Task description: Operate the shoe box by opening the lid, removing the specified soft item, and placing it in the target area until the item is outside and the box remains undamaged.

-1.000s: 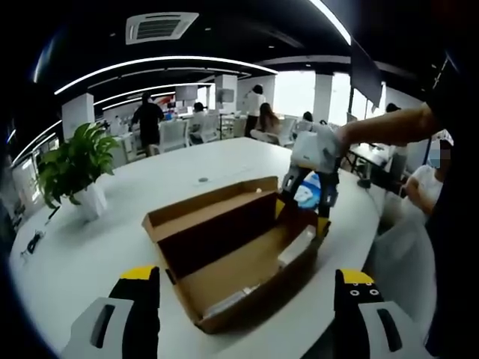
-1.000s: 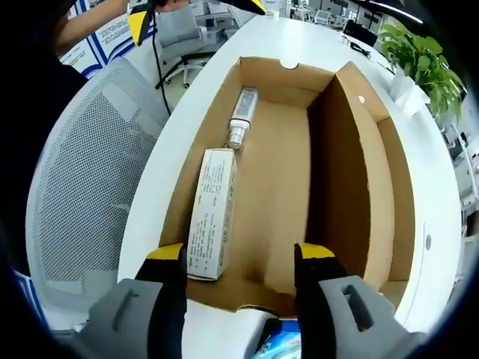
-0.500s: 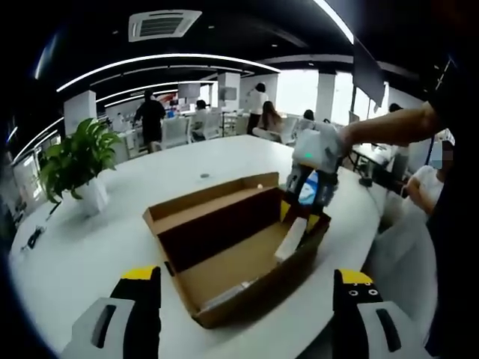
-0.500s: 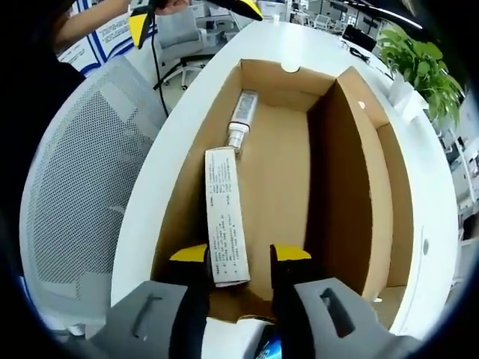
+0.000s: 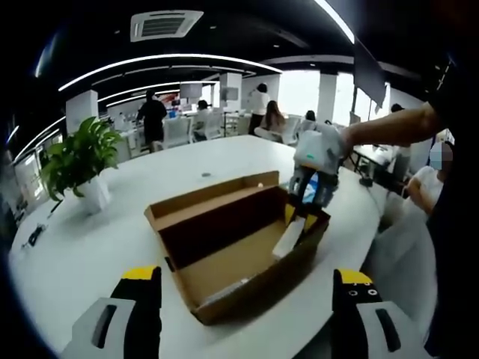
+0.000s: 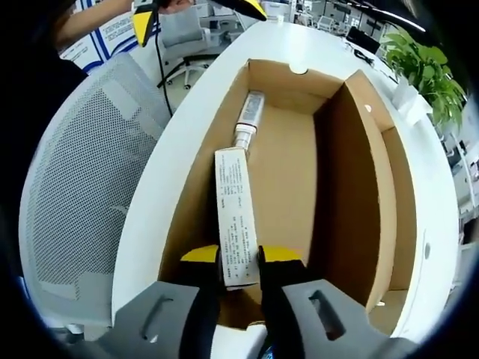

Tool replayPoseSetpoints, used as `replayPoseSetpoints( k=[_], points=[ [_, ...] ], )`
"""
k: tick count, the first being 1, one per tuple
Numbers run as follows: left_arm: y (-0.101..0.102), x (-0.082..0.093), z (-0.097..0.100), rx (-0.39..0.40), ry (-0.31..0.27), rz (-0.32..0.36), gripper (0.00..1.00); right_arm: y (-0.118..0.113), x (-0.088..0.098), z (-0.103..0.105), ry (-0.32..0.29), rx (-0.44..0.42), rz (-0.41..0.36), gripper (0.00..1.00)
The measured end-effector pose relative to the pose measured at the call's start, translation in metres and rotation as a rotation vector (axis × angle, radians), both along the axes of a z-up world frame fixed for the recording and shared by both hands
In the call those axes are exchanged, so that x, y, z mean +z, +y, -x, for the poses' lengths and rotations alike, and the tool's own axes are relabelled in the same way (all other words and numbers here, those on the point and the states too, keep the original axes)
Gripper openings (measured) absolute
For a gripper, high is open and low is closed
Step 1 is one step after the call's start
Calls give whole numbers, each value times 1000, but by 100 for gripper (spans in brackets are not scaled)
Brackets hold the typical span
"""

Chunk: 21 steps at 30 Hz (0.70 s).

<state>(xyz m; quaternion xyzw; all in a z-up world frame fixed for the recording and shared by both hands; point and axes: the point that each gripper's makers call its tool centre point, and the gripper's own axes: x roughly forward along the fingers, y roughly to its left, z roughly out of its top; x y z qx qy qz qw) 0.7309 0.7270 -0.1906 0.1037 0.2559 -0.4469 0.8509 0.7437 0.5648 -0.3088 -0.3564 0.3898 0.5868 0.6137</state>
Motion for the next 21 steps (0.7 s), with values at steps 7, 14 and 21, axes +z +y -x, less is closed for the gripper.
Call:
replayPoseSetpoints(
  k=[7,14,21],
  points=[
    [1,6,-2,-2,-29,17,98,3,5,5,14,-20,-19,16],
    [3,7,-3,-10,-30,31,99,2,13,4,3,-38,-29,16],
    [-1,8,0,-10,-28,30,99,1,23,2,-19,-40,-40,15]
  ],
)
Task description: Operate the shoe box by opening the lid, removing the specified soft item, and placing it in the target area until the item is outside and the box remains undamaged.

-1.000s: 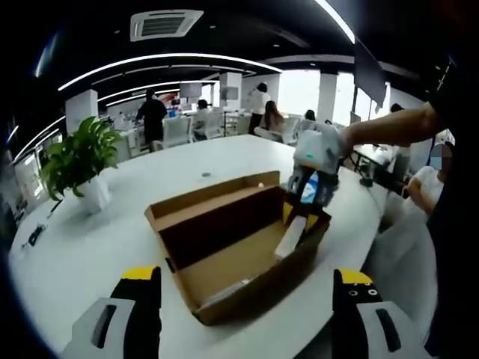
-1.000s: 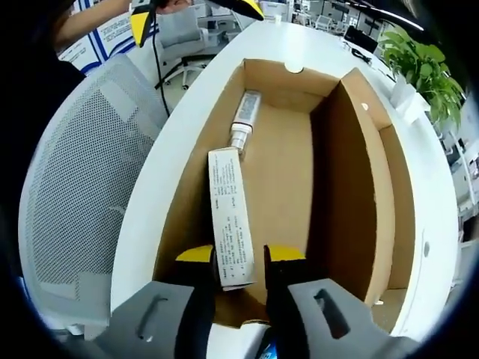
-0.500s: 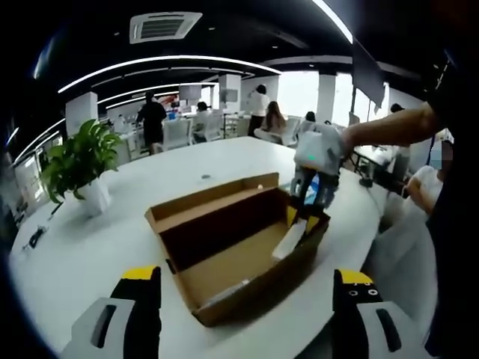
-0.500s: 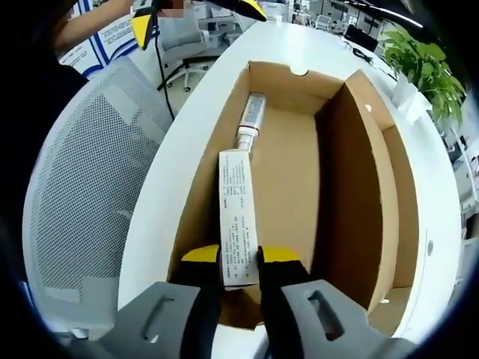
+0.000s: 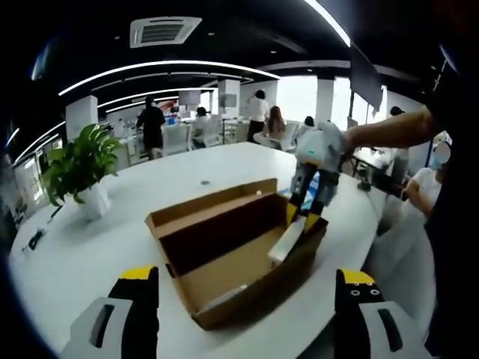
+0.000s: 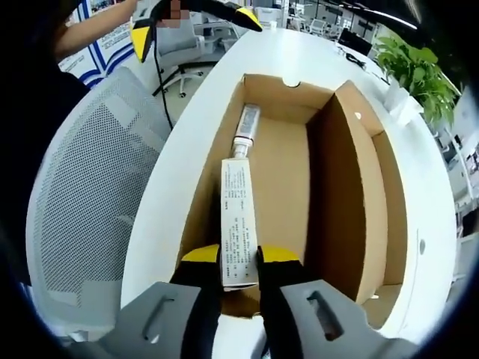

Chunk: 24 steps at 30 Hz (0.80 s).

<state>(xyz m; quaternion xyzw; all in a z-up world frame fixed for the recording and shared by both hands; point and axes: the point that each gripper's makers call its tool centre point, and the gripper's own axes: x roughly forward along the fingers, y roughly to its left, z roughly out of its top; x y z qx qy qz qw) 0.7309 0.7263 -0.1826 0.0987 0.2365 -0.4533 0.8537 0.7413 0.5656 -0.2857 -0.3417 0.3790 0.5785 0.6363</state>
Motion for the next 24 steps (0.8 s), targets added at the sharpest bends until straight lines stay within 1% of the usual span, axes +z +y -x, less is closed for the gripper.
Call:
replayPoseSetpoints(
  k=[5,11,16,24],
  points=[
    [-3,1,3,-4,-1,2,99,1,11,-2,-14,-3,-14,15],
    [2,0,1,-6,-2,9,99,1,24,-4,-31,-13,-34,15],
    [2,1,1,-8,-5,11,99,1,29,-7,-42,-18,-43,15],
    [-2,2,5,-8,-8,19,99,-1,44,-7,-68,-40,-68,15]
  ],
)
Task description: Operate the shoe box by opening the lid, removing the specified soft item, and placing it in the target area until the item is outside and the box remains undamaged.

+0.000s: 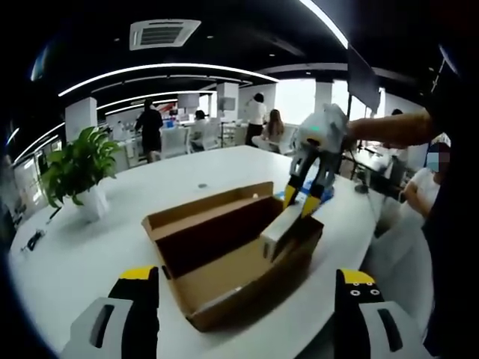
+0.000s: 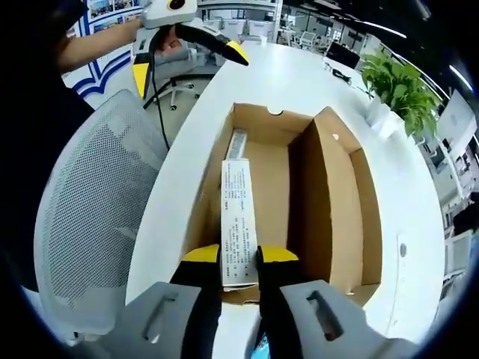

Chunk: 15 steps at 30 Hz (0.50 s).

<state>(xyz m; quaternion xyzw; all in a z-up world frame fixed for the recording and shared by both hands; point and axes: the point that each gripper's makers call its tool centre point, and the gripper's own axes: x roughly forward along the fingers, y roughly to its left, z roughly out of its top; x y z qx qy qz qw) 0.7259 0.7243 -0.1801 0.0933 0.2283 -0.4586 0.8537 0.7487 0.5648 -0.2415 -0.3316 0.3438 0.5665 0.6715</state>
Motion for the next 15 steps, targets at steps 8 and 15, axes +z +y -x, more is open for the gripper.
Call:
replayPoseSetpoints(
  k=[8,15],
  points=[
    [-2,0,0,-8,-2,4,99,-4,15,2,-20,-7,-19,15],
    [-3,-1,1,-8,-1,5,99,-11,33,1,-38,-16,-43,15]
  ],
)
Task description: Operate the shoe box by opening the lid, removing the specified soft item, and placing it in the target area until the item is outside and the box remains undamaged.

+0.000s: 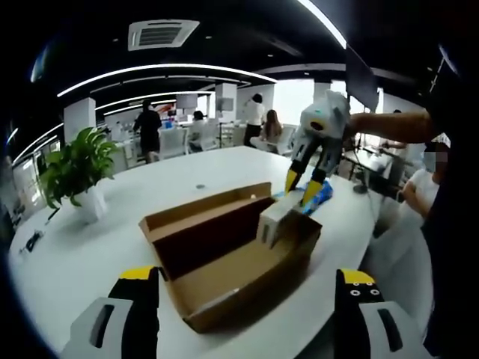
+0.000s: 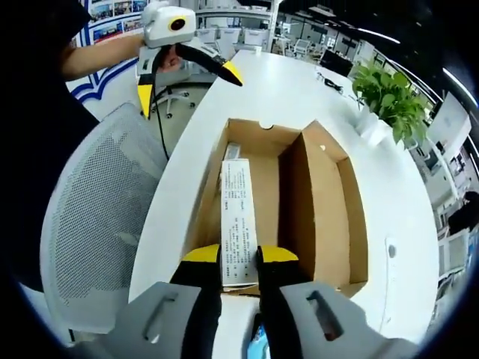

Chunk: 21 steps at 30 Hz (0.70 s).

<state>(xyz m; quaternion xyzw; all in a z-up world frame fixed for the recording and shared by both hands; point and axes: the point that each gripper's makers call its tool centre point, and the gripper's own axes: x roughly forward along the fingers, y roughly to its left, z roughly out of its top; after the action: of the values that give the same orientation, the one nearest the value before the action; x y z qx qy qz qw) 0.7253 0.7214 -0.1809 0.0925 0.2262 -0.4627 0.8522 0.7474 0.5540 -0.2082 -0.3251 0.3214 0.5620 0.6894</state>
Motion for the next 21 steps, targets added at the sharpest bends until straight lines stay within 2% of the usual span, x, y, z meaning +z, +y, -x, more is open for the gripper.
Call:
replayPoseSetpoints(
  k=[10,21],
  points=[
    [-3,0,1,-7,-4,5,99,-17,17,1,-20,5,-15,15],
    [-6,-3,0,-19,-4,7,100,-53,35,-2,-36,-16,-20,15]
  ],
)
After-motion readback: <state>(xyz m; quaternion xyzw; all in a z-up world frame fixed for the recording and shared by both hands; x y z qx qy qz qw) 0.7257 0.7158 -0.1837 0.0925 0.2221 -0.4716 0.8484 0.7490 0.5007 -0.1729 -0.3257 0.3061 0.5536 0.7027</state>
